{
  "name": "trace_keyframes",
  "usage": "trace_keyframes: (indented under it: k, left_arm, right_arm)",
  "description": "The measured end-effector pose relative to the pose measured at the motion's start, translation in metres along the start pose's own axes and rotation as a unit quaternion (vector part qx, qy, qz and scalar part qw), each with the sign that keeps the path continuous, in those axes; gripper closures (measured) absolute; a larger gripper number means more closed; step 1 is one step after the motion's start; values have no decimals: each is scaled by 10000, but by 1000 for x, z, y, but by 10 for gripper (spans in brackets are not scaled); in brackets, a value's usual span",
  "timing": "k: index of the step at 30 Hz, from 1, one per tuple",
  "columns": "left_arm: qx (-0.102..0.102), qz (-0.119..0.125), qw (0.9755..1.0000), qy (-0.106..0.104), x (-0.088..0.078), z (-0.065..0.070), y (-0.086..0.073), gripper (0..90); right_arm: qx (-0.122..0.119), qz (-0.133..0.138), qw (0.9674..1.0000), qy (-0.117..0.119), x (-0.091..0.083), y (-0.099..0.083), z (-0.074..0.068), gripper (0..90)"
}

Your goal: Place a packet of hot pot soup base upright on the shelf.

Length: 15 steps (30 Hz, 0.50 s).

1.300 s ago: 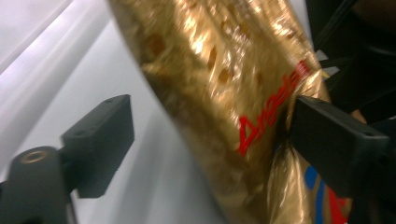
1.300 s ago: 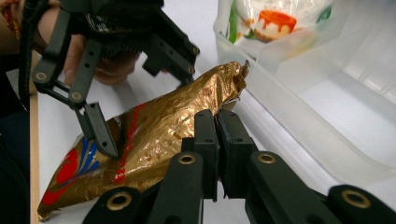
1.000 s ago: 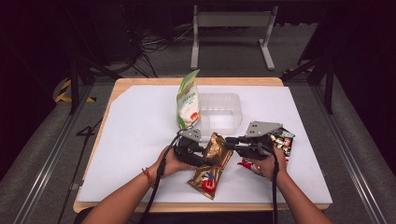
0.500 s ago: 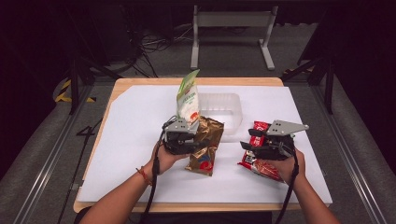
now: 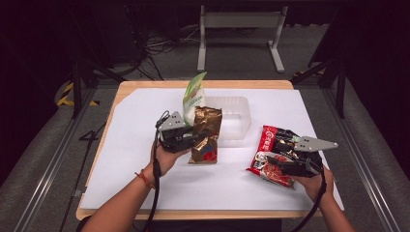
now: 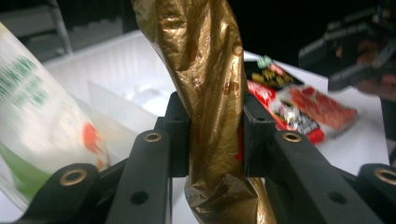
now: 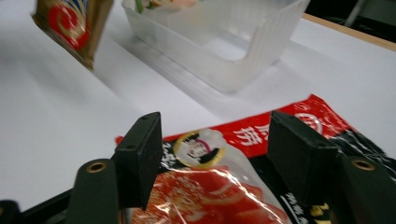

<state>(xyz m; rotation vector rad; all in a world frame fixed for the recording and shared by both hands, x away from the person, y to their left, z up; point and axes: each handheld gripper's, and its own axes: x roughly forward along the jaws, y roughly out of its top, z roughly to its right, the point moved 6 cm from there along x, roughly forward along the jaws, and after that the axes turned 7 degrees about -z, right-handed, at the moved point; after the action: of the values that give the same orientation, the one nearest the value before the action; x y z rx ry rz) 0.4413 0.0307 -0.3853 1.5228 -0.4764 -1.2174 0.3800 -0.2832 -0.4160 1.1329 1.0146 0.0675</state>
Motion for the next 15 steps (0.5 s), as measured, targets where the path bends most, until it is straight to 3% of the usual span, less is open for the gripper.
trace_keyframes:
  k: [1,2,3,7,15]
  left_arm:
    - [23,41,9999,90,-1,-1,4,701]
    - [45,96,9999,119,-2,-2,10,701]
    - [22,240,9996,156,-3,-3,17,701]
    - [-7,384,9988,301,-3,-8,31,701]
    - [-164,436,9963,725,15,-23,55,702]
  right_arm:
    - [-1,-5,10000,-39,0,-1,1,350]
    - [175,70,9998,-3,0,-4,5,327]
    - [196,64,9998,-11,0,-5,7,321]
    - [271,82,9996,-17,-1,-9,8,310]
    - [151,-13,9999,-16,-1,-16,3,306]
